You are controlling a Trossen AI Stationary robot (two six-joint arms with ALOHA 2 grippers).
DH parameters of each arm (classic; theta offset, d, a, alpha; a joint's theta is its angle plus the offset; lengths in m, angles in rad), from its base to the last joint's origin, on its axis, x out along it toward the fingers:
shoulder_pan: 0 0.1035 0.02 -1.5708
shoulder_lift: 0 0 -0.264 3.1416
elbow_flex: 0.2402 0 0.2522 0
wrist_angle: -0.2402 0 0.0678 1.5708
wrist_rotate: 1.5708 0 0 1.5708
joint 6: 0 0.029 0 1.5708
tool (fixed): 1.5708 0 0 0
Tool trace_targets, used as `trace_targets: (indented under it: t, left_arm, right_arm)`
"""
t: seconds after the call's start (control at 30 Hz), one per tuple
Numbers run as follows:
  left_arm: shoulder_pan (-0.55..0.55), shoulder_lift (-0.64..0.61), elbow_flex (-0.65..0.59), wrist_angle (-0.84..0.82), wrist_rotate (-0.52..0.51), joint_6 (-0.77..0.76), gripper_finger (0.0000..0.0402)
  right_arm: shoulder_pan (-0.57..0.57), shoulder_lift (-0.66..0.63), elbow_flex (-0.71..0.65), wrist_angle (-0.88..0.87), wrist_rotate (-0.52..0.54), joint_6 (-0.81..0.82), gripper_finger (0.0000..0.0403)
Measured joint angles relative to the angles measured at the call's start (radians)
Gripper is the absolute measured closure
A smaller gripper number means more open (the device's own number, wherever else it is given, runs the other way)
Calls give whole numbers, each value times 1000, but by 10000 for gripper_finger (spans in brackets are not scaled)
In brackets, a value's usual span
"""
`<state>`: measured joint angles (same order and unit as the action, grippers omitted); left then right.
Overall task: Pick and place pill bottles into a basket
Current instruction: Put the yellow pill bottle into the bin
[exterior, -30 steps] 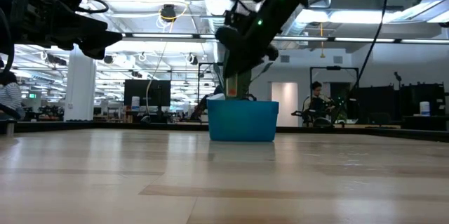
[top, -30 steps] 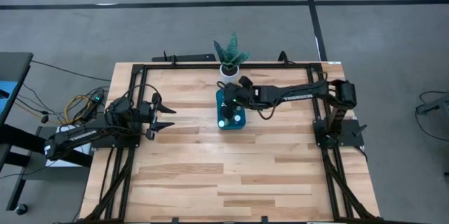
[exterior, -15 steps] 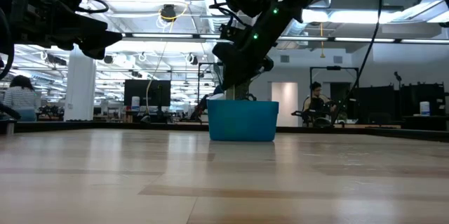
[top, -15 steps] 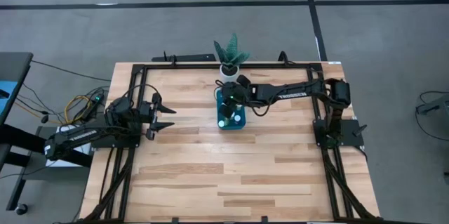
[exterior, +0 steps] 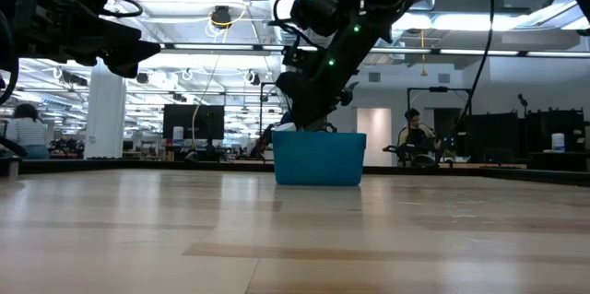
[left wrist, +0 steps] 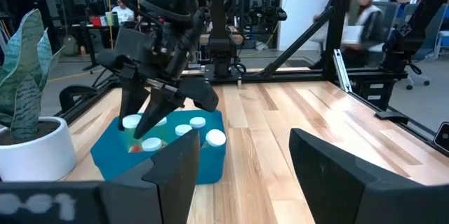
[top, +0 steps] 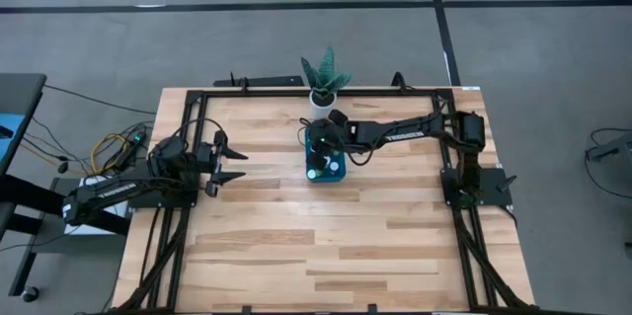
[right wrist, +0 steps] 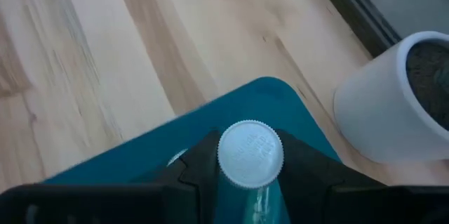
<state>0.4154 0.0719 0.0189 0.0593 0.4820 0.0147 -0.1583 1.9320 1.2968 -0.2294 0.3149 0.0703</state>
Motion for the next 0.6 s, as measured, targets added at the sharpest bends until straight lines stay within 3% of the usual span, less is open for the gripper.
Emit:
trace_targets:
  t: [0.6]
  left_arm:
    - [0,0,0,0,0,0,189]
  right_arm:
    - [-8,0,0,6,-3,-25,284]
